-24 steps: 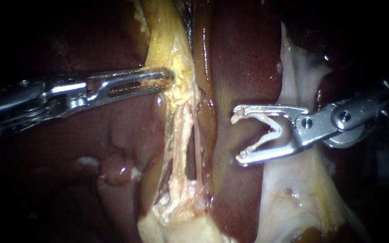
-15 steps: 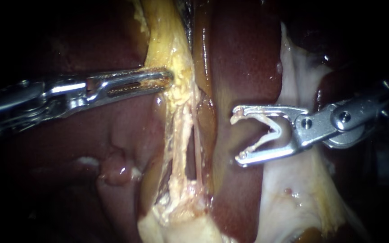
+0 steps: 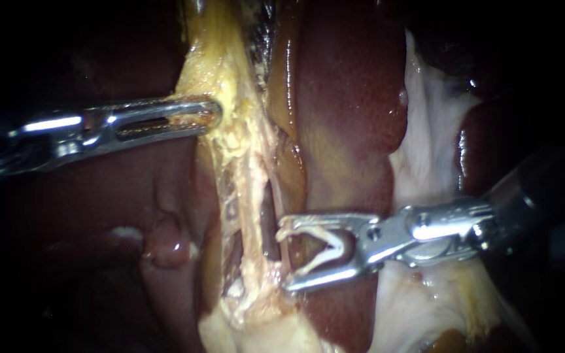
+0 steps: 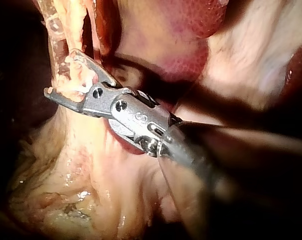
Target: Clipping first clip left tube
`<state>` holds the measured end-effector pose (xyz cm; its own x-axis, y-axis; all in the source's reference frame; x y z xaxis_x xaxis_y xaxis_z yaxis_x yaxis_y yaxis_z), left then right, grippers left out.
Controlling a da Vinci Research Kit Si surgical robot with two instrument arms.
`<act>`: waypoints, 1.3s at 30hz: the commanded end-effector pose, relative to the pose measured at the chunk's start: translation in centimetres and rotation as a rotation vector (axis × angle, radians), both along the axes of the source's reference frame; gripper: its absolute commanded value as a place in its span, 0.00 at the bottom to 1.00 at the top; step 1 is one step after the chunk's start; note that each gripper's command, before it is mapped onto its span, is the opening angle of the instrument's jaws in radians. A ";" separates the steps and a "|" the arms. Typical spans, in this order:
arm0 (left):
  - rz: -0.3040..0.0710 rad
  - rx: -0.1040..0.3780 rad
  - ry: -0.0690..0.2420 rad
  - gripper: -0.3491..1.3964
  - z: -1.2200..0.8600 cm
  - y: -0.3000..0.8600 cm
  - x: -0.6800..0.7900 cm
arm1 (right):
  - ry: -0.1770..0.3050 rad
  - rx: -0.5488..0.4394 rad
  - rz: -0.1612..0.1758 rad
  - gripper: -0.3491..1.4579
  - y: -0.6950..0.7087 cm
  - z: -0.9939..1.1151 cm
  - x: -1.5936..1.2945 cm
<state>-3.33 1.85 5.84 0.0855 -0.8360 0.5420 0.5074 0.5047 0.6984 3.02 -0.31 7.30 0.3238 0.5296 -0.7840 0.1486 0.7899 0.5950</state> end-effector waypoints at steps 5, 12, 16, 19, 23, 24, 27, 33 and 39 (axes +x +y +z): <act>-0.001 -0.005 -0.008 0.00 -0.15 -0.01 0.03 | -0.024 0.014 -0.001 0.52 0.11 0.18 0.02; -0.015 -0.022 -0.018 0.00 -0.39 0.06 0.12 | -0.033 0.012 -0.003 0.52 0.18 0.34 0.09; -0.020 -0.029 -0.022 0.00 -0.48 0.06 0.14 | -0.030 0.013 -0.009 0.52 0.16 0.39 0.21; -0.022 -0.029 -0.020 0.00 -0.49 0.05 0.12 | -0.017 0.019 -0.030 0.52 0.12 0.43 0.34; -0.022 -0.029 -0.020 0.00 -0.48 0.04 0.12 | 0.015 0.021 -0.066 0.52 0.03 0.48 0.50; -0.022 -0.029 -0.020 0.00 -0.48 0.04 0.12 | 0.031 0.026 -0.077 0.52 0.00 0.49 0.53; -0.022 -0.029 -0.020 0.00 -0.48 0.04 0.12 | 0.076 0.058 -0.100 0.51 -0.07 0.48 0.57; -0.022 -0.029 -0.020 0.00 -0.48 0.05 0.11 | 0.147 0.136 -0.137 0.49 -0.09 0.43 0.65; -0.022 -0.029 -0.020 0.00 -0.47 0.05 0.11 | 0.193 0.171 -0.177 0.43 -0.12 0.37 0.67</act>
